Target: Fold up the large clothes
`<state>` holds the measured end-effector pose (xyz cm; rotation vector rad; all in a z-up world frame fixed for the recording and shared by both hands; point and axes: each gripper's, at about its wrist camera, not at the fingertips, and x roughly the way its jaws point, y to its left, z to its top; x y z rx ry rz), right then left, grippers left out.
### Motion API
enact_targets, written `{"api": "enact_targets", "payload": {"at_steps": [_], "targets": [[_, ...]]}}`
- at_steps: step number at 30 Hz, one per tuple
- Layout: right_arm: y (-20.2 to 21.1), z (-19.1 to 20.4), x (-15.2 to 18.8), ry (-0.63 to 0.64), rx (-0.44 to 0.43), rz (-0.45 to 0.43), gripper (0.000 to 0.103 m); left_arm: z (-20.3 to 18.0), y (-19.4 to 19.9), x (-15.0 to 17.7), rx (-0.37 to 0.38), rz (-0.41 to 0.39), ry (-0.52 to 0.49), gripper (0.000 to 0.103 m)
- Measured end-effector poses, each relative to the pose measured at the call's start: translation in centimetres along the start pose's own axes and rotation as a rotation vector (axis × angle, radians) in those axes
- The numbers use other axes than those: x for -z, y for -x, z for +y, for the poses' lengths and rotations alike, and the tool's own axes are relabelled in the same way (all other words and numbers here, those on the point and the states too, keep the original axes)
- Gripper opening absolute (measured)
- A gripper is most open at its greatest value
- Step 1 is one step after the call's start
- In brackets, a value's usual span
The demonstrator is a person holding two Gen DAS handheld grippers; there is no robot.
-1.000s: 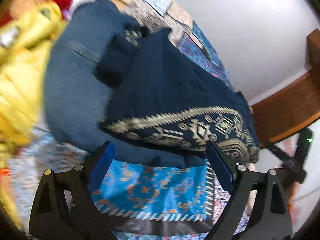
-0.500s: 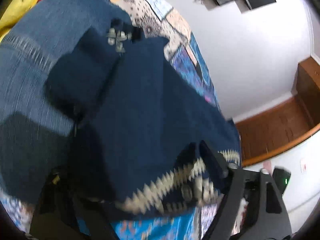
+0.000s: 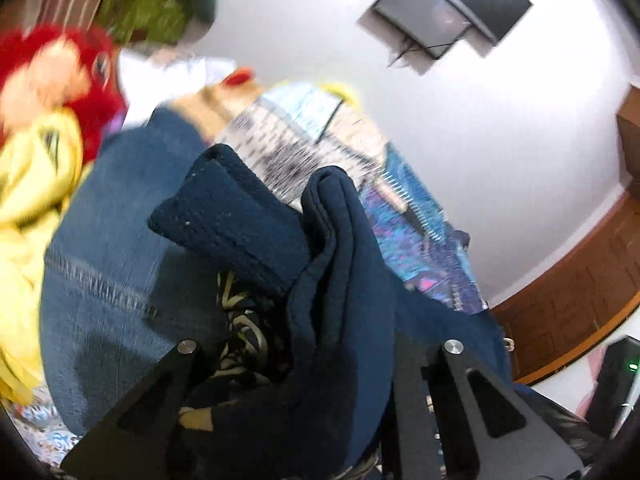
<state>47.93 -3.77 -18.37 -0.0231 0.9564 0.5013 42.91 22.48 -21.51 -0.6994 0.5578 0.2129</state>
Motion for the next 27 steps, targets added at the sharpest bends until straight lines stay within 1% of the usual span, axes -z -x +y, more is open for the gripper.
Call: {"api": "enact_targets", "payload": {"at_steps": [1, 2, 3, 5, 6, 7, 8, 9, 11, 13, 14, 15, 16, 19, 21, 22, 23, 25, 27], "targets": [[-0.5, 0.7, 0.0, 0.011, 0.007, -0.011, 0.103, -1.3, 0.5, -0.3, 0.005, -0.011, -0.032, 0.015], [-1.3, 1.3, 0.2, 0.026, 0.028, -0.018, 0.103, -1.8, 1.1, -0.3, 0.008, -0.014, -0.054, 0.015], [-2.8, 2.3, 0.5, 0.059, 0.080, -0.007, 0.103, -2.5, 1.4, -0.8, 0.010, -0.012, -0.075, 0.015], [-5.1, 3.3, 1.5, 0.100, 0.124, 0.032, 0.103, -4.8, 0.9, -0.8, 0.031, 0.034, -0.113, 0.015], [-6.2, 3.7, 2.2, 0.117, 0.135, 0.044, 0.103, -5.0, 1.1, -0.6, 0.028, 0.050, -0.123, 0.015], [-6.4, 4.1, 2.9, 0.130, 0.159, 0.008, 0.103, -6.3, 0.8, -0.3, 0.019, 0.062, -0.142, 0.015], [-6.3, 4.3, 3.3, 0.142, 0.168, -0.014, 0.103, -7.2, 0.8, -0.2, 0.014, 0.062, -0.164, 0.015], [-6.0, 4.5, 3.5, 0.162, 0.164, -0.011, 0.103, -8.2, 0.9, 0.0, 0.007, 0.059, -0.192, 0.015], [-5.7, 4.0, 3.2, 0.172, 0.116, 0.042, 0.103, -10.8, 0.9, 0.3, 0.004, 0.054, -0.245, 0.015], [-4.5, 2.7, 2.6, 0.170, 0.026, 0.123, 0.103, -12.9, 0.9, 0.6, 0.035, 0.065, -0.266, 0.015], [-3.6, 1.8, 2.6, 0.156, -0.001, 0.137, 0.103, -14.7, 0.7, 0.8, 0.054, 0.074, -0.287, 0.015], [-2.5, 0.8, 2.7, 0.128, -0.020, 0.140, 0.103, -15.6, 0.6, 0.9, 0.059, 0.078, -0.299, 0.015], [-1.1, -0.5, 3.0, 0.094, -0.023, 0.129, 0.103, -17.3, 0.3, 1.4, 0.068, 0.084, -0.328, 0.015], [3.3, -5.2, 4.3, 0.005, 0.015, 0.068, 0.103, -21.4, -0.4, 3.4, 0.093, 0.102, -0.402, 0.015], [6.4, -8.8, 5.6, -0.051, 0.066, 0.033, 0.103, -23.8, -0.8, 5.3, 0.115, 0.127, -0.454, 0.014], [7.5, -10.2, 6.1, -0.068, 0.093, 0.020, 0.103, -24.3, -0.7, 6.6, 0.123, 0.141, -0.473, 0.014], [8.6, -11.3, 6.6, -0.083, 0.124, 0.008, 0.103, -25.5, -1.2, 8.1, 0.135, 0.171, -0.511, 0.014], [10.9, -14.0, 8.0, -0.112, 0.194, -0.013, 0.103, -26.9, -2.2, 10.2, 0.143, 0.218, -0.570, 0.014], [12.6, -15.9, 9.0, -0.136, 0.215, -0.020, 0.103, -27.8, -3.3, 13.2, 0.139, 0.285, -0.643, 0.014]]}}
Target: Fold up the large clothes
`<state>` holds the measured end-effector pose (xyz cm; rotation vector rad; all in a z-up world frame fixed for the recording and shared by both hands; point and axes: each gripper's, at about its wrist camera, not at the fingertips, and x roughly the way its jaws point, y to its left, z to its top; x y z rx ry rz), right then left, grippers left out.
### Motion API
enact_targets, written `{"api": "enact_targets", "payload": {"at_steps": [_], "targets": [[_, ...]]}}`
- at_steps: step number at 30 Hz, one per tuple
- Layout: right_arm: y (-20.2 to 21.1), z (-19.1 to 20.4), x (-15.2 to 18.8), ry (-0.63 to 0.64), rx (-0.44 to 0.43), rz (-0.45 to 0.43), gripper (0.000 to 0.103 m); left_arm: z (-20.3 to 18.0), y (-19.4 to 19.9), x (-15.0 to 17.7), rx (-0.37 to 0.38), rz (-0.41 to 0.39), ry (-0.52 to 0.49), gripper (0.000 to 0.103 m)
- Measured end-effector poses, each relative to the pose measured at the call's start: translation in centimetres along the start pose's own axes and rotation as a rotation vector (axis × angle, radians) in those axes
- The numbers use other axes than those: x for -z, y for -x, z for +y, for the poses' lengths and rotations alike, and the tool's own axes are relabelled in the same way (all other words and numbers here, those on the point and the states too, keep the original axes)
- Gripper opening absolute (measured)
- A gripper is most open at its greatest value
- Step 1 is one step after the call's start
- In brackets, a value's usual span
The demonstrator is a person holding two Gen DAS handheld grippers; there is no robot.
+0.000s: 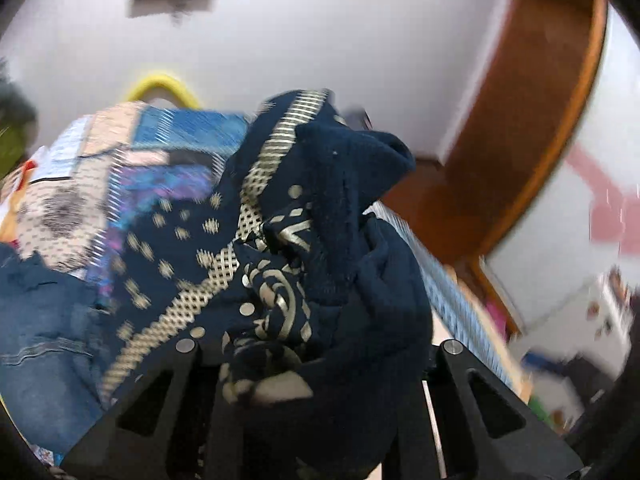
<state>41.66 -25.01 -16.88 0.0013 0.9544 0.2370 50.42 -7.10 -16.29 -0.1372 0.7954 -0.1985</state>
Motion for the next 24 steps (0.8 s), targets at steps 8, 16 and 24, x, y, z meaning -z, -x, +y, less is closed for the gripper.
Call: {"api": "enact_targets", "payload": {"at_steps": [8, 16, 24], "targets": [[2.7, -5.6, 2.7, -0.081, 0.024, 0.001, 0.103, -5.1, -3.3, 5.6, -0.020, 0.216, -0.324, 0.030], [5.1, -5.9, 3.0, -0.062, -0.004, -0.029, 0.103, -7.5, 2.7, 7.2, 0.086, 0.212, -0.360, 0.067], [6.2, -2.8, 0.1, -0.021, -0.081, -0.085, 0.103, -2.0, 10.5, 4.9, -0.083, -0.013, -0.348, 0.100]]}}
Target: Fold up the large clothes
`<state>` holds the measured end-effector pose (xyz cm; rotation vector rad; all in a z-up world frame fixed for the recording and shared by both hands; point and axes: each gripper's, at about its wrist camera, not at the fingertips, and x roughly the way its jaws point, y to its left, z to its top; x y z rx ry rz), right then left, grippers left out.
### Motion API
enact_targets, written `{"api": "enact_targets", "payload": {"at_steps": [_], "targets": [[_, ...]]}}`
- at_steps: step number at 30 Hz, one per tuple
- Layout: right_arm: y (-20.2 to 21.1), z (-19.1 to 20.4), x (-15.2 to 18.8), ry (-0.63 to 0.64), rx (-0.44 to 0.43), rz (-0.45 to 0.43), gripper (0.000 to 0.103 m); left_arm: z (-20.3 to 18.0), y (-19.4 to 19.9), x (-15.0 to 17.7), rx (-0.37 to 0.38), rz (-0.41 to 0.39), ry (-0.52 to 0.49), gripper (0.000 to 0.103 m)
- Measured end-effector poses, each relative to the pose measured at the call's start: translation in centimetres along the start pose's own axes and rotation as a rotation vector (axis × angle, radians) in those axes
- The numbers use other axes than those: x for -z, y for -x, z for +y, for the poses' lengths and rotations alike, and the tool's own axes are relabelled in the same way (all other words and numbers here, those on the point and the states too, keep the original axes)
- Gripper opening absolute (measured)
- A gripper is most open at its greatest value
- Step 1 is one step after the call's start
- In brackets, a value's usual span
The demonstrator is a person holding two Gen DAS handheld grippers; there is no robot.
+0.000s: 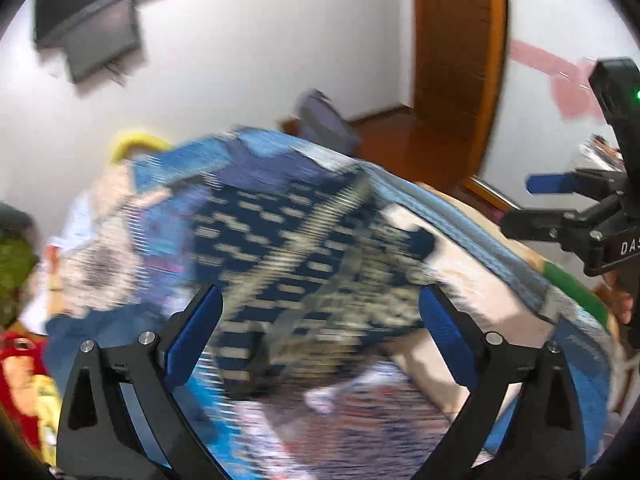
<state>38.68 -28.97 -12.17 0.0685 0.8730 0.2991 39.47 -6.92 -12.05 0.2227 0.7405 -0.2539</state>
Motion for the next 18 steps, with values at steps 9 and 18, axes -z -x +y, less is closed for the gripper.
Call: {"api": "enact_targets", "payload": {"at_steps": [9, 18], "targets": [[-6.7, 6.4, -2.6, 0.009, -0.179, 0.046, 0.103, 8.9, -2.8, 1.3, -0.016, 0.079, 0.225, 0.100], [-15.0, 4.4, 1.9, -0.014, -0.141, 0.283, 0.103, 11.2, -7.4, 7.1, 0.163, 0.197, 0.377, 0.103]]}}
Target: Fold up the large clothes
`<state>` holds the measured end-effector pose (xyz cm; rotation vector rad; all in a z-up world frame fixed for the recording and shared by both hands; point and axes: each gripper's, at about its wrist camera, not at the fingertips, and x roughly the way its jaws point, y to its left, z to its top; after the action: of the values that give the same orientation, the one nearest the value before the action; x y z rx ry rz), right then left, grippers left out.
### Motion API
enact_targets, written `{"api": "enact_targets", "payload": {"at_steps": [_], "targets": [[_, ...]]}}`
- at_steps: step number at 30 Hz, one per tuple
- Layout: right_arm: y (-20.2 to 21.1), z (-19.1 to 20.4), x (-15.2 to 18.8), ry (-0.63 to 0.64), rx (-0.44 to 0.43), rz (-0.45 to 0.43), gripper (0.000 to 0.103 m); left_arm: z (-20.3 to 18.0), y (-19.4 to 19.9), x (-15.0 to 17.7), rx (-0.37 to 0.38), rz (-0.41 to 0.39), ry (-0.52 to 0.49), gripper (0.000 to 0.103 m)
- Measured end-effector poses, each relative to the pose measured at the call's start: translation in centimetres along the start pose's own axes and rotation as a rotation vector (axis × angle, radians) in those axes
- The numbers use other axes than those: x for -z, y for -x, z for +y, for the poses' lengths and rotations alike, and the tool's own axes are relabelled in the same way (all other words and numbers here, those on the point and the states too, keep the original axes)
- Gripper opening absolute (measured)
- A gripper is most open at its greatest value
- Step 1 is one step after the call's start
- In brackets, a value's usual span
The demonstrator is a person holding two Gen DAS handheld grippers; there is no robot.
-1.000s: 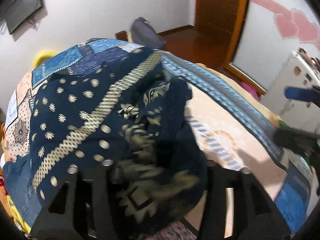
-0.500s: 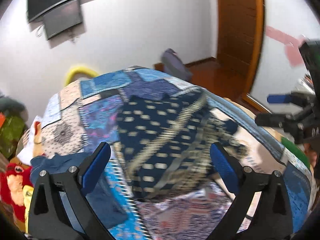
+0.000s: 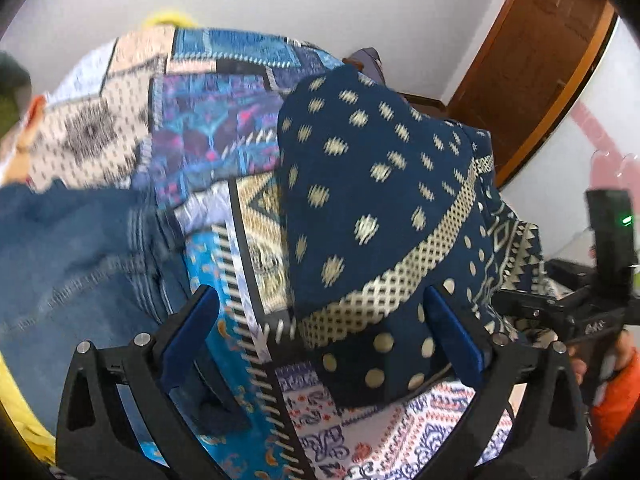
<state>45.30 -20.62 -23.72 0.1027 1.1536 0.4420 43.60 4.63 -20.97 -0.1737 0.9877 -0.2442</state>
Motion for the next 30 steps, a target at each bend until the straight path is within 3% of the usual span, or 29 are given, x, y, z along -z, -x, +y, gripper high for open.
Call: {"api": "enact_targets", "payload": {"at_steps": [3, 7, 11, 14, 18, 22, 25, 27, 30], "targets": [[0.5, -2.7, 1.3, -0.053, -0.042, 0.024, 0.103, 0.4, 0.4, 0.8, 0.007, 0.009, -0.001, 0.103], [2.6, -4.4, 1.8, -0.064, -0.009, 0.023, 0.103, -0.3, 2.0, 0.9, -0.041, -0.009, -0.048, 0.103], [5.2, -3.7, 0.8, -0.022, 0.033, -0.030, 0.103, -0.9, 3.4, -0.2, -0.127, -0.057, -0.101, 0.103], [6.6, -3.0, -0.8, -0.007, 0.004, -0.091, 0.103, -0.8, 3.6, -1.6, -0.131, -0.066, -0.096, 0.103], [5.7, -3.1, -3.3, -0.069, -0.106, -0.103, 0.103, 0.0, 2.4, -3.8, -0.068, -0.048, -0.033, 0.103], [1.8, -4.0, -5.7, -0.143, -0.180, -0.015, 0.103, 0.9, -0.3, -5.5, -0.012, -0.001, 0.033, 0.103], [-1.3, -4.6, -6.7, -0.178, -0.209, 0.051, 0.103, 1.9, -2.8, -6.4, 0.072, 0.043, 0.083, 0.103], [-3.1, -4.9, -7.1, -0.189, -0.257, 0.079, 0.103, 2.8, -4.7, -7.0, 0.142, 0.075, 0.144, 0.103], [-4.7, -4.8, -8.2, -0.198, -0.361, 0.070, 0.103, 3.4, -6.9, -7.6, 0.190, 0.106, 0.182, 0.103]]}}
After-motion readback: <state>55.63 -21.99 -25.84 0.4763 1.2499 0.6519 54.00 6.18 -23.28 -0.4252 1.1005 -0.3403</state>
